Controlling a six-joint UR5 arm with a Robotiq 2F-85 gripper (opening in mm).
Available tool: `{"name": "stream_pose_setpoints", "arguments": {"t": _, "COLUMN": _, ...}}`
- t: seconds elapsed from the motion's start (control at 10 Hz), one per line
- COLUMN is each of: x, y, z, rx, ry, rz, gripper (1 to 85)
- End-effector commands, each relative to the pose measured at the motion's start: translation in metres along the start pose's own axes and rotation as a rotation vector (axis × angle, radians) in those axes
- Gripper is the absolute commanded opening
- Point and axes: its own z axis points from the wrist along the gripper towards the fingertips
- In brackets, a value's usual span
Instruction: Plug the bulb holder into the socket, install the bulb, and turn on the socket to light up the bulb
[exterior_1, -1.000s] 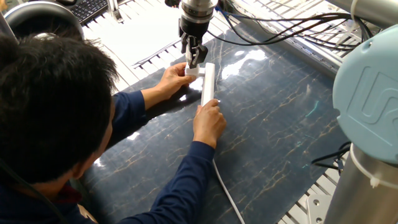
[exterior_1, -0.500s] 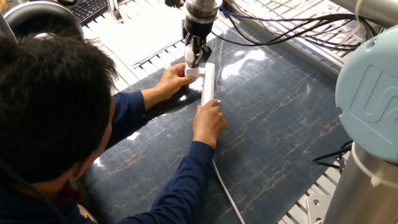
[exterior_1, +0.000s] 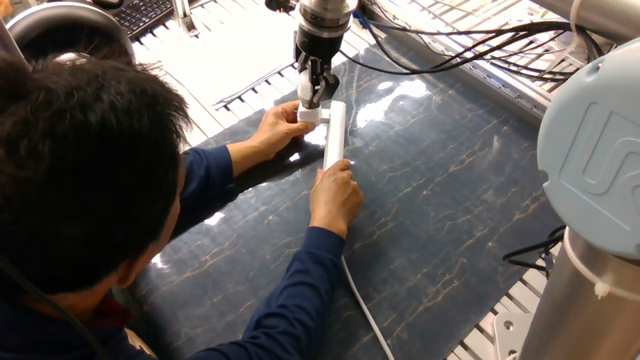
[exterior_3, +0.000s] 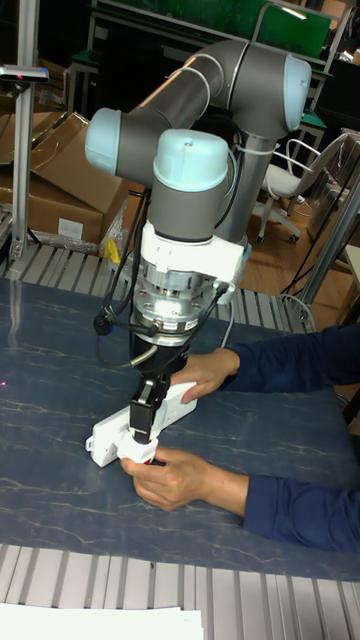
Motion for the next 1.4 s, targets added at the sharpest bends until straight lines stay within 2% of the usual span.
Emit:
{"name": "stream_pose_setpoints", "arguments": {"t": 0.0, "x": 0.008, "y": 0.005, "z": -0.001, "rx": -0.018, "ry": 0.029, "rz": 0.246, "gripper": 1.0}}
{"name": "stream_pose_setpoints", "arguments": {"t": 0.2, "x": 0.011, "y": 0.018, "z": 0.001, "rx": -0.055, "ry": 0.067, "rz": 0.466, "gripper": 1.0}}
{"name": "stream_pose_setpoints", "arguments": {"t": 0.4, "x": 0.008, "y": 0.026, "z": 0.000, "rx": -0.083, "ry": 0.085, "rz": 0.673, "gripper": 1.0}}
{"name": "stream_pose_setpoints", "arguments": {"t": 0.6, "x": 0.004, "y": 0.030, "z": -0.001, "rx": -0.105, "ry": 0.103, "rz": 0.834, "gripper": 1.0}}
{"name": "stream_pose_setpoints", "arguments": {"t": 0.7, "x": -0.002, "y": 0.030, "z": 0.000, "rx": -0.125, "ry": 0.086, "rz": 0.909, "gripper": 1.0}}
{"name": "stream_pose_setpoints", "arguments": {"t": 0.9, "x": -0.001, "y": 0.027, "z": -0.008, "rx": -0.162, "ry": 0.121, "rz": 1.073, "gripper": 1.0}}
{"name": "stream_pose_setpoints", "arguments": {"t": 1.0, "x": -0.007, "y": 0.024, "z": -0.013, "rx": -0.178, "ry": 0.140, "rz": 1.189, "gripper": 1.0}}
{"name": "stream_pose_setpoints", "arguments": {"t": 1.1, "x": -0.012, "y": 0.021, "z": -0.011, "rx": -0.178, "ry": 0.129, "rz": 1.259, "gripper": 1.0}}
{"name": "stream_pose_setpoints", "arguments": {"t": 1.3, "x": -0.008, "y": 0.019, "z": -0.006, "rx": -0.156, "ry": 0.143, "rz": 1.319, "gripper": 1.0}}
